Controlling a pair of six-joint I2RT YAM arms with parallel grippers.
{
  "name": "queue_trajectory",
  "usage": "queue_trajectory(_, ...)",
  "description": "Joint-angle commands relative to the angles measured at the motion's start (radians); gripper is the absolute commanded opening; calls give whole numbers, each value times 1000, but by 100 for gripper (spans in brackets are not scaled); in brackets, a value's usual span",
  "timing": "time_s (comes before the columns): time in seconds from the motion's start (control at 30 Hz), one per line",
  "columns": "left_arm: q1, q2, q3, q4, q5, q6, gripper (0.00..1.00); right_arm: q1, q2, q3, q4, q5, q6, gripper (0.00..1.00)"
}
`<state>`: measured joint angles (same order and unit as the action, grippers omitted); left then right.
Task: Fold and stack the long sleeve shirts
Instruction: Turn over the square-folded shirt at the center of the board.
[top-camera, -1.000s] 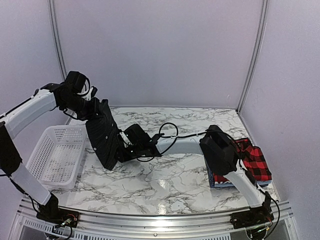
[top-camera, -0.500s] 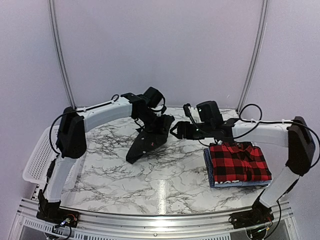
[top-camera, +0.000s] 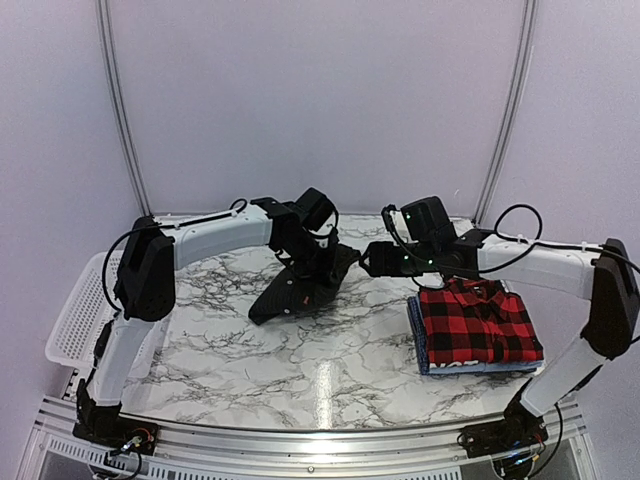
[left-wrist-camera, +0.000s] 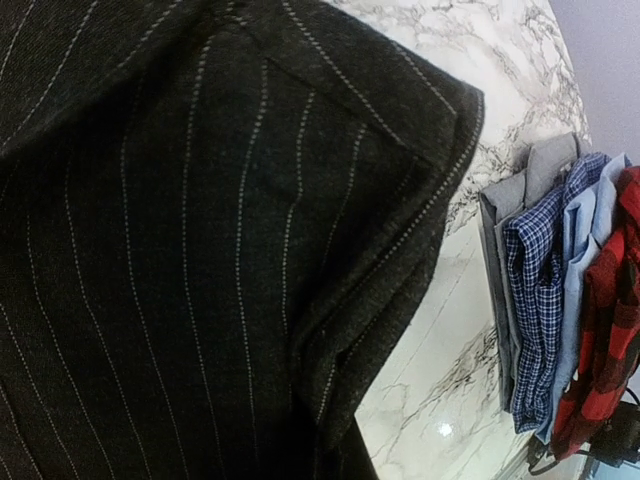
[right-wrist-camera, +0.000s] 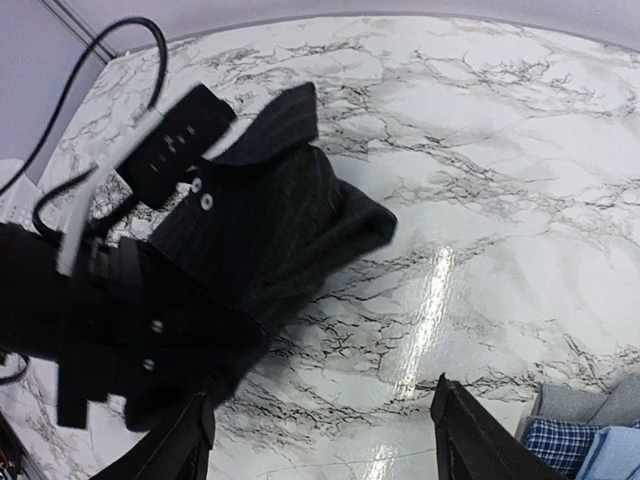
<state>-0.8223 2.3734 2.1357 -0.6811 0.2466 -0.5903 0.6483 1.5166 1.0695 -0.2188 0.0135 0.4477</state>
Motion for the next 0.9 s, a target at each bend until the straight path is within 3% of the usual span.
queue_trajectory(0.0,83,-132,-73,14,-5,55,0,-7,43,86,-49,19,-29,71)
queue_trajectory(0.4,349,-346,-272,21,91,187,0,-7,128,120,-73,-1,-35,70)
queue_trajectory(0.87,638,-639,-664,53,156,263,0,17,204,155,-74,-47,-32,69)
